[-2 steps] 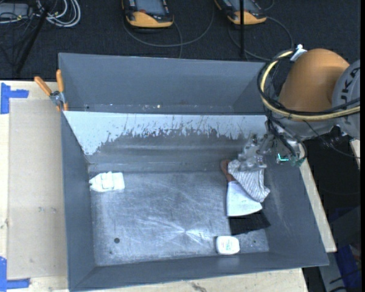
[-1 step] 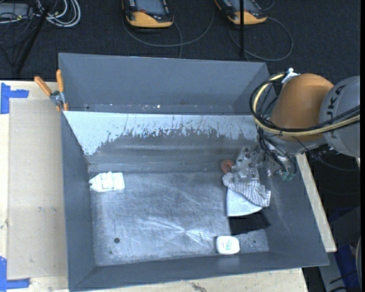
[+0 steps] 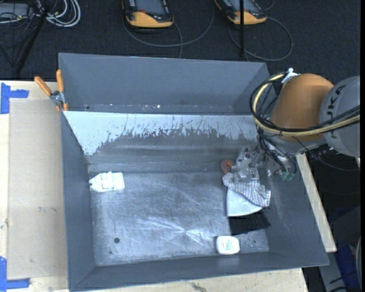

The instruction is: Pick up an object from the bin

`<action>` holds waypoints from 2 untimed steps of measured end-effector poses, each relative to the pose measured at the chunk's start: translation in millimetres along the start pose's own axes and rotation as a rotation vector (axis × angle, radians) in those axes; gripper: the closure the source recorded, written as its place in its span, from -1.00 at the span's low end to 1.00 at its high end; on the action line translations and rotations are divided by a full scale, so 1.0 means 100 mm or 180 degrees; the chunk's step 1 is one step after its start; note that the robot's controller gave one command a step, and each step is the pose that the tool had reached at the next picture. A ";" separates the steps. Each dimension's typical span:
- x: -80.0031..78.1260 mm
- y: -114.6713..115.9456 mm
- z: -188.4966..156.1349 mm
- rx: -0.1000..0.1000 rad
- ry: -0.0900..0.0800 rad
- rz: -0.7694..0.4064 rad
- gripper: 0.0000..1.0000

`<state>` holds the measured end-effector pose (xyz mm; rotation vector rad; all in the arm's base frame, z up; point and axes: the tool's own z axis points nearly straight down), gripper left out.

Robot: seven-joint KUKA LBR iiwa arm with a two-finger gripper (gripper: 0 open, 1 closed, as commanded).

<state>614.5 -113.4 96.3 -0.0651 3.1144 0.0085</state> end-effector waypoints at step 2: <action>0.01 0.01 -0.03 0.0007 0.0001 0.0001 1.00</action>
Offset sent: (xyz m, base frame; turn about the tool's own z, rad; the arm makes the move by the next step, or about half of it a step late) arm -0.0320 -0.0218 0.0246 0.4140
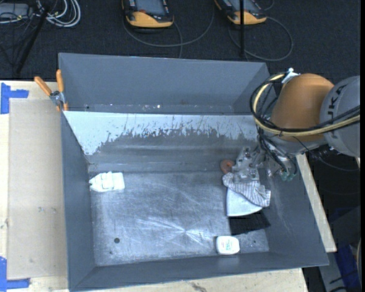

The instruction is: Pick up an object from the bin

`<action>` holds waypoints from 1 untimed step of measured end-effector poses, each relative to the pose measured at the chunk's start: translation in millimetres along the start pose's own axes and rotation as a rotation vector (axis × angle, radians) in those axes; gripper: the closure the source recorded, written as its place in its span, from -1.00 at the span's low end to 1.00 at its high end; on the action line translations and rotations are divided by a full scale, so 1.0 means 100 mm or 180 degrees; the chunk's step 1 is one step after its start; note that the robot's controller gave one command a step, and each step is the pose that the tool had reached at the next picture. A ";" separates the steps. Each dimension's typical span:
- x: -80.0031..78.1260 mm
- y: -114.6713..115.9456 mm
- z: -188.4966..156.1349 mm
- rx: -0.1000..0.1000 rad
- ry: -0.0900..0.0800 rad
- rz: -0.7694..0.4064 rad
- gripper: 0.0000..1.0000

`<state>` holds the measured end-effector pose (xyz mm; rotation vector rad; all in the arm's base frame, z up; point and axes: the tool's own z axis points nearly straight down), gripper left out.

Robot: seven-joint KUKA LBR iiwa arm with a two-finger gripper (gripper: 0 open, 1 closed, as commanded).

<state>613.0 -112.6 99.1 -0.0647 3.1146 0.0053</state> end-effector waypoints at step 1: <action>0.00 0.00 0.00 0.0001 0.0000 -0.0002 1.00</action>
Offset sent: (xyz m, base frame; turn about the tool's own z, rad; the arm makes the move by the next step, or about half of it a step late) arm -0.0470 0.0300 0.0352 0.1102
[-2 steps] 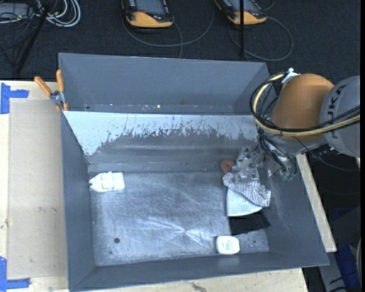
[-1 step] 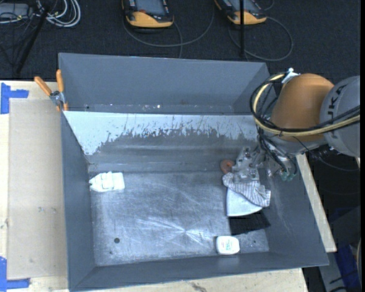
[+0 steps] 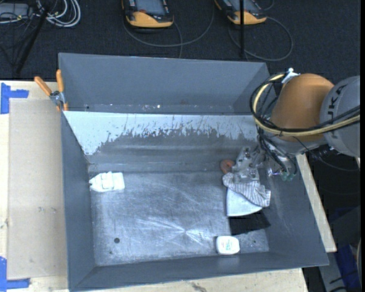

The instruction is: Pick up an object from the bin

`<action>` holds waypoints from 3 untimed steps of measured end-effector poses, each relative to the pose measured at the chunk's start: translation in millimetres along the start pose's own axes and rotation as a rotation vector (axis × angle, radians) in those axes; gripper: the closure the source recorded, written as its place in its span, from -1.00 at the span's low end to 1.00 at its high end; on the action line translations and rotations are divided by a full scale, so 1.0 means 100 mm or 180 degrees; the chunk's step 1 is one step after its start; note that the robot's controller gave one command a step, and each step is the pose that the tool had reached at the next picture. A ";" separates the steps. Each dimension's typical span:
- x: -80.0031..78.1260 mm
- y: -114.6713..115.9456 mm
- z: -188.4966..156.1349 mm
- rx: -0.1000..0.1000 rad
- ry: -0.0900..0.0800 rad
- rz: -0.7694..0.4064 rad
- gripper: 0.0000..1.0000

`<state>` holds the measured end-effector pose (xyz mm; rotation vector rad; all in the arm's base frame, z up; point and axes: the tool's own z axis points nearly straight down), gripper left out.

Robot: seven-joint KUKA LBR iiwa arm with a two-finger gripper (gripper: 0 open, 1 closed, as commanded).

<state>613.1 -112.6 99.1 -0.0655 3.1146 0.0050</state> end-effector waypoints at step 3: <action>0.00 0.00 0.00 0.0003 0.0000 -0.0009 1.00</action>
Offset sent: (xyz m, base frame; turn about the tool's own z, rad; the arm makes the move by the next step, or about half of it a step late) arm 0.0002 -0.0085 0.0178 0.0605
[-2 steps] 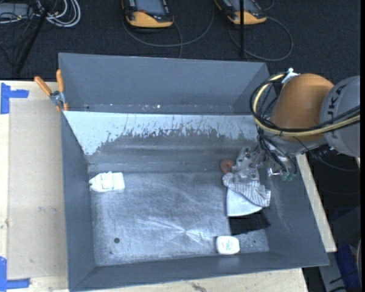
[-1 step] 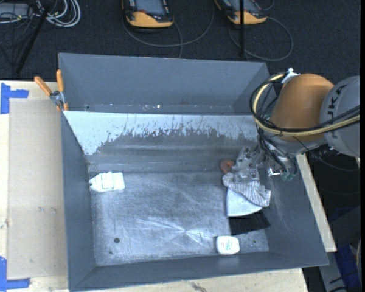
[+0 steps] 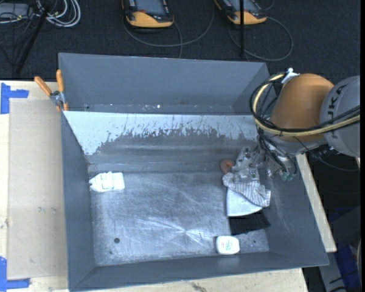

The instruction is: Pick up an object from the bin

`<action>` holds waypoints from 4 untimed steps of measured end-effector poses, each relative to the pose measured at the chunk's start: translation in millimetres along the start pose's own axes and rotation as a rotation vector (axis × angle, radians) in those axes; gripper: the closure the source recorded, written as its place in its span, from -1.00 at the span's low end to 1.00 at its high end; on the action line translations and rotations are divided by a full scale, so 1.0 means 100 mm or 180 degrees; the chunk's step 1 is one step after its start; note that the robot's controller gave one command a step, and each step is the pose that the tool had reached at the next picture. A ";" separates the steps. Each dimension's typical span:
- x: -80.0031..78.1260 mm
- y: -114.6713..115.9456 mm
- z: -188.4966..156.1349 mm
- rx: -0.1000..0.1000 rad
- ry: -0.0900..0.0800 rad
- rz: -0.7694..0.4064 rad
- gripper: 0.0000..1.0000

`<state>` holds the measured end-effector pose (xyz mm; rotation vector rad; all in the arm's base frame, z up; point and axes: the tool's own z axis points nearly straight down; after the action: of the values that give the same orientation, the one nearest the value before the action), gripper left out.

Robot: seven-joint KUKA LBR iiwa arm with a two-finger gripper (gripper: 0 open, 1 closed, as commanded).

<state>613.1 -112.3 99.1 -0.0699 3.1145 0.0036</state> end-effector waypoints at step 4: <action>0.00 0.00 0.00 0.0001 0.0000 -0.0006 1.00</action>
Offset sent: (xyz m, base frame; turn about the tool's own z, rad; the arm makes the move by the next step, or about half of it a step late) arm 0.0000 0.0000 0.0000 0.0000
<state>613.2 -112.2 99.1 -0.0729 3.1144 0.0032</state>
